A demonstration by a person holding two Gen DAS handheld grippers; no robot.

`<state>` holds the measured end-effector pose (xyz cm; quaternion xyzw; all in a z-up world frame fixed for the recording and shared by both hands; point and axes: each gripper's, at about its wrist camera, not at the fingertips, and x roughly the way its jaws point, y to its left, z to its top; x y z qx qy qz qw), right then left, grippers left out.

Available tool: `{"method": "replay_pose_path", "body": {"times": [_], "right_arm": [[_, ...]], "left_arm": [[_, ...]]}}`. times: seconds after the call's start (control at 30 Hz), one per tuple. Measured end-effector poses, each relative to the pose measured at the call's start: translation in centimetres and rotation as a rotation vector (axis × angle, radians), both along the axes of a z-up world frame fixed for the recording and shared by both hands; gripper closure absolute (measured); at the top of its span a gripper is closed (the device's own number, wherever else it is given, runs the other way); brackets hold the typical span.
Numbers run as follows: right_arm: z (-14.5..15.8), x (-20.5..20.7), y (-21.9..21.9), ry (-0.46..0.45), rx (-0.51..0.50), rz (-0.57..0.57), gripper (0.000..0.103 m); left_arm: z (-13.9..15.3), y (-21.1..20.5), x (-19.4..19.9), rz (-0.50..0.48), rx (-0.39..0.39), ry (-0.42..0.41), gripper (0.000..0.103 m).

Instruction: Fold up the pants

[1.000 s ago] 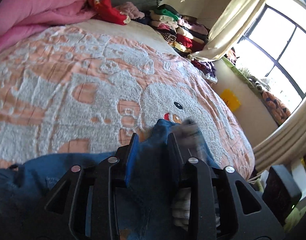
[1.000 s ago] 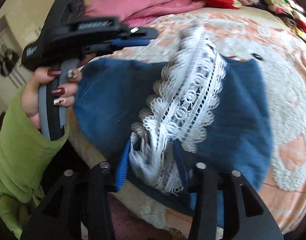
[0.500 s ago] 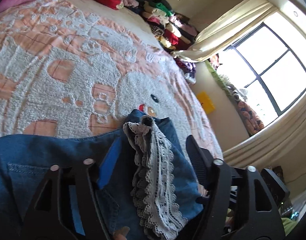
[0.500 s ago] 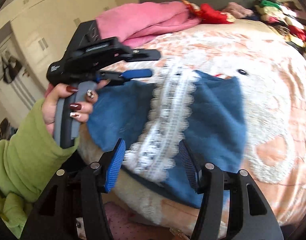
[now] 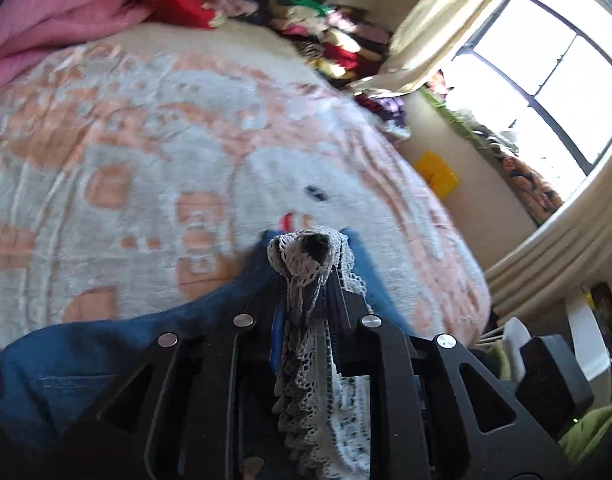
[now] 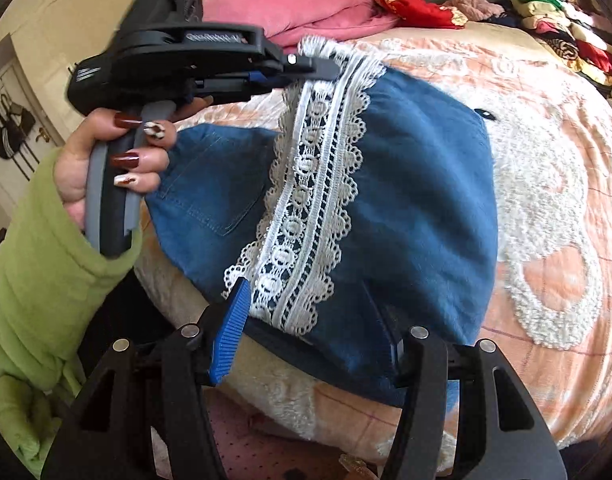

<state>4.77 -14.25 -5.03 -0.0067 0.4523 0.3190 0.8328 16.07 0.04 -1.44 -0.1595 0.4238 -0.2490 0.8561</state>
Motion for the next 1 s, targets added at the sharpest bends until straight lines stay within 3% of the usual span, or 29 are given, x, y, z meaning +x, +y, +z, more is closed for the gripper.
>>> {"method": "replay_pose_path", "body": {"times": [0.2, 0.37, 0.57, 0.7, 0.87, 1.0], "right_arm": [[-0.4, -0.3, 0.6, -0.001, -0.021, 0.009, 0.048], [0.4, 0.1, -1.1, -0.023, -0.002, -0.043, 0.048], [0.8, 0.3, -2.3, -0.04, -0.01, -0.095, 0.049], [0.6, 0.7, -3.1, -0.046, -0.012, -0.141, 0.049], [1.0, 0.7, -4.6, -0.064, 0.021, -0.186, 0.049], [1.1, 0.3, -5.1, -0.063, 0.026, -0.192, 0.049]], "left_arm": [[-4.2, 1.8, 1.9, 0.059, -0.022, 0.113, 0.076], [-3.5, 2.7, -0.8, 0.065, -0.049, 0.107, 0.066], [-2.5, 2.8, -7.1, 0.028, -0.025, 0.113, 0.066], [-3.4, 1.8, -10.1, -0.013, -0.027, 0.171, 0.066], [-5.9, 0.5, -11.7, -0.04, -0.069, 0.272, 0.066], [-6.5, 0.3, -11.3, -0.026, -0.12, 0.297, 0.061]]}}
